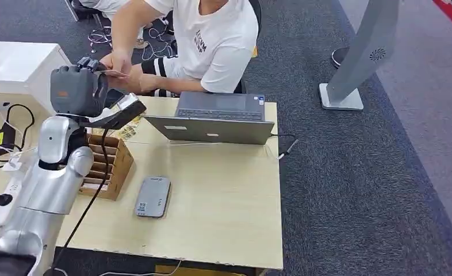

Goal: Pass the card to the sensor for recognition and then transmit it.

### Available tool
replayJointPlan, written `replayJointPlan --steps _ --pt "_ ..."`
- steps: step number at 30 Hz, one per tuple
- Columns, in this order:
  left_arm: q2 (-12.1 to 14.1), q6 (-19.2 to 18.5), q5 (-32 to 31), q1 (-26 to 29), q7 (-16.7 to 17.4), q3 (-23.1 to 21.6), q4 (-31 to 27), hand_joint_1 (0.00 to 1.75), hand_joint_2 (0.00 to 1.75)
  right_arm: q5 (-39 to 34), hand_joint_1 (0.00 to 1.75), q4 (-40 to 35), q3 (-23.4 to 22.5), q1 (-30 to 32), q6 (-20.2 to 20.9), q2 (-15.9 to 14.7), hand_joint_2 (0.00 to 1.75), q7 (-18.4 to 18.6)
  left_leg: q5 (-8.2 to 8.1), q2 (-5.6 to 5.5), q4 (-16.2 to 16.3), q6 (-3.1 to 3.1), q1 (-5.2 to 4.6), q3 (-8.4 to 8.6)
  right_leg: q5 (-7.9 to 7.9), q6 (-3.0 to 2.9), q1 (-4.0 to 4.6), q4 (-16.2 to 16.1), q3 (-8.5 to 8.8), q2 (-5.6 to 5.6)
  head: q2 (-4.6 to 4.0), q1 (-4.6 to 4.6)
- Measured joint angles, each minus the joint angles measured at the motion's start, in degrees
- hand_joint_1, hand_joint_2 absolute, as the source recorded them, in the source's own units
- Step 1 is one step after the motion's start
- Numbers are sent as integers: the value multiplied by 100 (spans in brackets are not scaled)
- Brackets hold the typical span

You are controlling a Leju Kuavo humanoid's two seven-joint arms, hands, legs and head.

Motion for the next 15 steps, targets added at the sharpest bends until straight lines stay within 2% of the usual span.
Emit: replayJointPlan --steps 1,2,15 --pt "-7 0 -2 -18 0 0 35 175 175 0 0 2 0 -1 -2 0 175 -2 0 0 0 0 0 0 0 0 0 0 0 0 2 2" --pt "-13 2 0 -27 0 0 58 2 175 0 0 2 0 -1 -4 0 175 -4 0 0 0 0 0 0 0 0 0 0 0 0 2 0" --pt "-103 284 20 -7 -55 0 184 0 175 -9 0 31 2 -8 -39 -7 175 -26 0 -1 0 0 0 -2 0 0 0 0 1 0 2 0"
